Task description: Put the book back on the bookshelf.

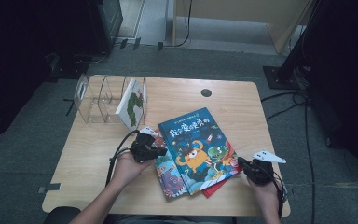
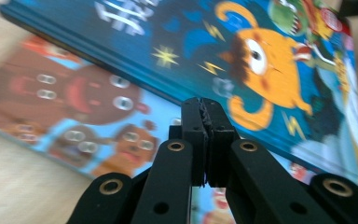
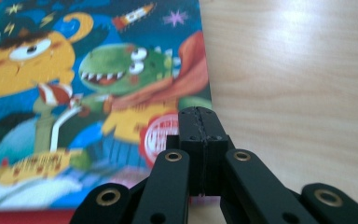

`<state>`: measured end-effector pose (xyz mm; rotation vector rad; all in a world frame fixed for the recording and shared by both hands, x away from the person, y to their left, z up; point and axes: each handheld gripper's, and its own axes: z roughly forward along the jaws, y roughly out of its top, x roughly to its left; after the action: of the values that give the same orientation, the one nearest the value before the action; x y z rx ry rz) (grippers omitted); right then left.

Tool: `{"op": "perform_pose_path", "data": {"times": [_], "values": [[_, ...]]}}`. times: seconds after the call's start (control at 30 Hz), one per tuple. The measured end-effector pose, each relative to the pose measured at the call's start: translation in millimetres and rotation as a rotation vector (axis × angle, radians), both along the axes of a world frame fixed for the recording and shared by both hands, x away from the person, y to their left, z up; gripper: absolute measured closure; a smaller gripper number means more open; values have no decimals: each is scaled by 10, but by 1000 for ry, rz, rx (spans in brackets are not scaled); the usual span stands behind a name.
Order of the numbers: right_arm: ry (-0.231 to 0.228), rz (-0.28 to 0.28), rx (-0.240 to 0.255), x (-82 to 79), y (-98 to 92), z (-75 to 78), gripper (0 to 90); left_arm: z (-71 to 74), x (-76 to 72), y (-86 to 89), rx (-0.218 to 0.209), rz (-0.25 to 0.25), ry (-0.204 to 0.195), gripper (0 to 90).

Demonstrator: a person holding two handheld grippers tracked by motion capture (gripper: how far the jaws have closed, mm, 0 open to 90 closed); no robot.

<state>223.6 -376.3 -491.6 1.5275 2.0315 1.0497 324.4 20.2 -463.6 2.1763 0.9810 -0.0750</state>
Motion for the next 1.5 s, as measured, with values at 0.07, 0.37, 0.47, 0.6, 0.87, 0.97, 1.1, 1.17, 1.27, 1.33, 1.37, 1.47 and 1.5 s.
{"op": "perform_pose_path", "data": {"times": [0.07,0.37,0.47,0.6,0.87,0.97,1.1,1.17,1.27,1.33,1.37,1.47,1.5], "values": [[-1,-3,2,-95,-20,-9,900,22,52,47,-10,13,2,895],[19,-3,-1,-283,-42,-19,900,28,209,153,-26,33,15,893],[32,2,-18,-298,-25,-33,900,31,236,179,-32,42,12,885],[29,-3,-16,-275,-33,-40,900,28,252,218,-32,61,14,885],[25,-19,-20,-162,-67,-48,900,13,251,314,-20,93,10,880],[29,-32,-17,-88,-99,-56,900,6,242,358,-15,113,8,883],[32,-49,-5,21,-156,-65,900,-11,221,420,2,144,-4,896],[32,-55,5,79,-177,-68,900,-17,204,449,6,155,-9,893],[30,-59,15,174,-198,-75,900,-22,184,496,11,173,-10,892],[29,-56,13,238,-206,-76,900,-24,173,539,16,177,-11,889],[30,-53,12,275,-212,-74,900,-26,165,558,14,184,-10,887],[31,-49,8,388,-222,-69,900,-24,144,618,18,200,-11,886],[30,-46,6,424,-223,-68,900,-25,137,640,16,208,-13,886]]}}
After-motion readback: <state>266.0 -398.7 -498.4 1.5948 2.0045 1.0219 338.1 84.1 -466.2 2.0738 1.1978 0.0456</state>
